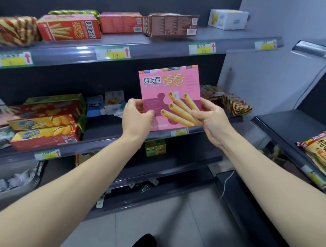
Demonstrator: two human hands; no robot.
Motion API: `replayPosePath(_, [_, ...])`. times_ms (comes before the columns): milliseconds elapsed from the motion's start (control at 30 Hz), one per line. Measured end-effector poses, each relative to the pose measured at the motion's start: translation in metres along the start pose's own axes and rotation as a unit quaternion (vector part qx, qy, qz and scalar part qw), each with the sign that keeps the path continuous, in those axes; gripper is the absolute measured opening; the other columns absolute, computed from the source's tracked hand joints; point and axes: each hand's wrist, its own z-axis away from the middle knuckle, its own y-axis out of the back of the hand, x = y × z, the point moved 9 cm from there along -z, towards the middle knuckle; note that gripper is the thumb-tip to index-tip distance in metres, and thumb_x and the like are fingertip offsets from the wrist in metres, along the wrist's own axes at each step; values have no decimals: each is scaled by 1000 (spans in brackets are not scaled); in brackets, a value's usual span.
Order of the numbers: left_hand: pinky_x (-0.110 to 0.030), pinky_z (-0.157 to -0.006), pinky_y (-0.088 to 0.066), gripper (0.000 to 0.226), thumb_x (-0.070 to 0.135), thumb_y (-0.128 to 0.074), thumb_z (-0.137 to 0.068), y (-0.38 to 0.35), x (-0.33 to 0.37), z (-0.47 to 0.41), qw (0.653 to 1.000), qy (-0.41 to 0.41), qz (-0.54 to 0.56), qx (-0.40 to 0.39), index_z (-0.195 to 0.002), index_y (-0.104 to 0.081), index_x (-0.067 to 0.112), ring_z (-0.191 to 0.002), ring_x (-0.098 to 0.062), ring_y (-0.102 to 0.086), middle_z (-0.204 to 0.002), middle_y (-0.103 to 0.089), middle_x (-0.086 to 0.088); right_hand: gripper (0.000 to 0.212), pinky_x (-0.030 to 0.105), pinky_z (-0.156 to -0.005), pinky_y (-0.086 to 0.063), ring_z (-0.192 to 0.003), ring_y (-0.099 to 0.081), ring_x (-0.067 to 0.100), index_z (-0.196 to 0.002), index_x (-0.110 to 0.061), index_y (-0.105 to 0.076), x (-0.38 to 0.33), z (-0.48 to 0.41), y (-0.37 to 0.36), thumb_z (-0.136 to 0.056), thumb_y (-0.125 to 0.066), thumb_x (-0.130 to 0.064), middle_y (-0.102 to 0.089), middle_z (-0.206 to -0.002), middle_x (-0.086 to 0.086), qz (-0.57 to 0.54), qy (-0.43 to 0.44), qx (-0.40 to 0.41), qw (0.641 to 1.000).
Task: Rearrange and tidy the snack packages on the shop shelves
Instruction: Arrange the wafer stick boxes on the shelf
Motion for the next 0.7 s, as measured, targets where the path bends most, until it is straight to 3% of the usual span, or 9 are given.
replayPosePath(67, [-23, -67, -51, 17, 7, -60, -87, -12, -7, -9, 1000, 5, -4, -11, -98, -51, 15, -79, -8, -57, -88, -59, 7, 64, 51, -105, -40, -117, -59, 28, -138, -10, -46, 9, -11, 10, -76, -56, 3, -60, -130, 1, 11, -10, 8, 1000])
replayPosePath(167, [-16, -59, -46, 14, 4, -57, -88, -30, -18, -27, 1000, 7, -13, -18, -97, -52, 14, -74, -4, -54, -82, -55, 11, 57, 49, -105, -41, -117, -59, 24, -138, -12, -47, 21, -30, 23, -85, -51, 8, -61, -129, -1, 48, -15, 25, 998])
replayPosePath(300, [-15, -61, -44, 14, 2, -55, -88, -52, -40, -57, 999, 27, -18, -29, -97, -53, 12, -77, -9, -54, -81, -54, 10, 53, 31, -100, -45, -117, -58, 13, -140, -11, -44, 35, -62, 31, -91, -46, 10, -61, -123, -7, 83, -17, 41, 996])
replayPosePath(433, [-20, -69, -47, 16, 0, -52, -90, -67, -63, -92, 998, 52, -19, -34, -102, -57, 10, -82, -12, -56, -85, -57, 5, 49, 35, -106, -40, -120, -54, 14, -132, -19, -50, 49, -102, 32, -91, -47, 8, -61, -122, -7, 116, -16, 43, 992])
replayPosePath(533, [-14, -66, -47, 18, 0, -52, -90, -77, -72, -120, 998, 52, -17, -43, -102, -58, 13, -76, -4, -55, -82, -57, 10, 51, 29, -97, -45, -120, -54, 14, -138, -17, -47, 61, -135, 35, -91, -48, 6, -59, -127, -4, 125, -34, 49, 990])
replayPosePath(700, [-31, -82, -53, 27, -2, -53, -89, -104, -84, -159, 996, 60, 8, -72, -113, -60, 8, -97, -19, -61, -106, -63, -4, 55, 32, -98, -47, -117, -56, 15, -141, -17, -43, 69, -179, 49, -91, -47, 7, -57, -131, -1, 103, -50, 72, 991])
